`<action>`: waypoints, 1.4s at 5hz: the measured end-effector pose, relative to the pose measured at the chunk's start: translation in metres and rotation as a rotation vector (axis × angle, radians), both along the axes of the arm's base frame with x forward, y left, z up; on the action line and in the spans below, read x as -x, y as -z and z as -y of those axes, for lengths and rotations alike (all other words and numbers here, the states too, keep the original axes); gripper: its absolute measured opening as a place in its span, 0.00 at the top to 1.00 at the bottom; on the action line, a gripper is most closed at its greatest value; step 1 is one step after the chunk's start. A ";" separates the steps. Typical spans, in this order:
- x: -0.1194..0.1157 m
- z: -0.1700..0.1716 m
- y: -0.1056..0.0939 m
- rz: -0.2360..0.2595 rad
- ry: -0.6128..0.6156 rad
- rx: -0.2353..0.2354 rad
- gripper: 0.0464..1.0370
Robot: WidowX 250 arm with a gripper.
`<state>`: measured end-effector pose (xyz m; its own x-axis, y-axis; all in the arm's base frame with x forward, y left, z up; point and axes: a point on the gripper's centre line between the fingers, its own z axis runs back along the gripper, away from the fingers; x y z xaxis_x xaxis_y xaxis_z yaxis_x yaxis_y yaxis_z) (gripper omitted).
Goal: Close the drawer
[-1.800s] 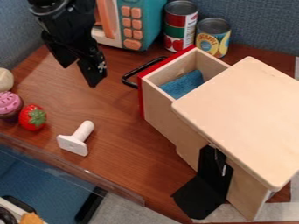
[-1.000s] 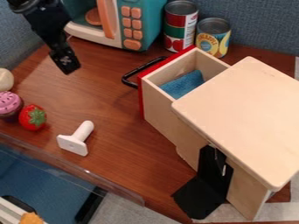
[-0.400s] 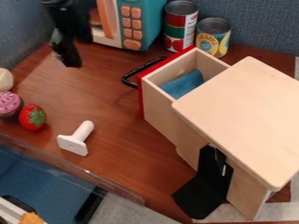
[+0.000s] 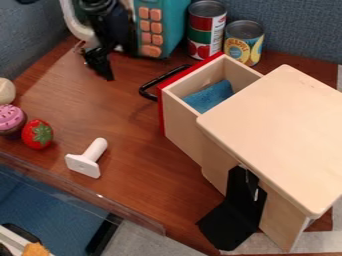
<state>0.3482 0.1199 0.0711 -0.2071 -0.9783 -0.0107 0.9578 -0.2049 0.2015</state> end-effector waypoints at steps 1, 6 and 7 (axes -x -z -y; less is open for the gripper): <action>-0.021 0.001 0.010 -0.032 0.048 -0.015 0.04; 0.006 0.071 0.064 -0.116 0.110 0.006 0.04; 0.017 0.099 0.058 -0.116 0.147 0.031 0.04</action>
<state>0.3316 0.0214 0.0126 -0.3462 -0.9367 0.0513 0.9351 -0.3402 0.0994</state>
